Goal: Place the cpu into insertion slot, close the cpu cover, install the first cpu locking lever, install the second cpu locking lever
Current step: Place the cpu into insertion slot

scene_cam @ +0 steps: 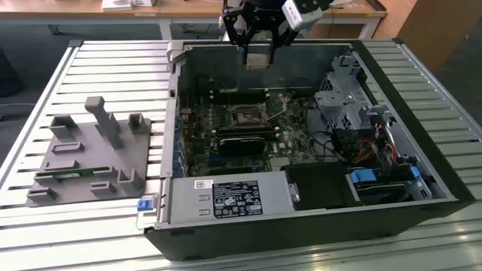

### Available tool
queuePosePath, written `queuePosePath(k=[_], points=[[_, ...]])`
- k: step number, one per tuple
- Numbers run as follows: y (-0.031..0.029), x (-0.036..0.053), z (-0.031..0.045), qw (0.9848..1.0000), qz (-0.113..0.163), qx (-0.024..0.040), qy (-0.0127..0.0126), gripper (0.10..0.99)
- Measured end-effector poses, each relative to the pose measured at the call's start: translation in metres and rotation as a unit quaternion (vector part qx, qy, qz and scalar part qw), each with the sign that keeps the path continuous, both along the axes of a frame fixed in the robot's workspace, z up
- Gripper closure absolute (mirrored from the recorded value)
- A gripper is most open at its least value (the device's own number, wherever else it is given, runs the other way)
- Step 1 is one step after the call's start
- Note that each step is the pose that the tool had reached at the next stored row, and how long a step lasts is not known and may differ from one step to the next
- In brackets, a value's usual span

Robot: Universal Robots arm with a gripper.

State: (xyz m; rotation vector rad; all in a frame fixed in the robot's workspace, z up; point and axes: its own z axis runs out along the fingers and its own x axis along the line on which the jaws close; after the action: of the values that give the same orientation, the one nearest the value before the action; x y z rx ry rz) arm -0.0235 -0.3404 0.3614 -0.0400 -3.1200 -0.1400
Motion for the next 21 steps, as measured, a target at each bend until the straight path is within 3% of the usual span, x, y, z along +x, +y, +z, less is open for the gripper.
queuePosePath(k=[7, 13, 21], points=[[0.0, 0.0, 0.0, 1.0, -0.003, 0.0, 0.0, 0.549], [0.0, 0.0, -0.0002, 0.9995, -0.031, 0.0, 0.0, 0.549], [0.0, 0.0, -0.0004, 0.9977, -0.067, 0.0, 0.0, 0.549]])
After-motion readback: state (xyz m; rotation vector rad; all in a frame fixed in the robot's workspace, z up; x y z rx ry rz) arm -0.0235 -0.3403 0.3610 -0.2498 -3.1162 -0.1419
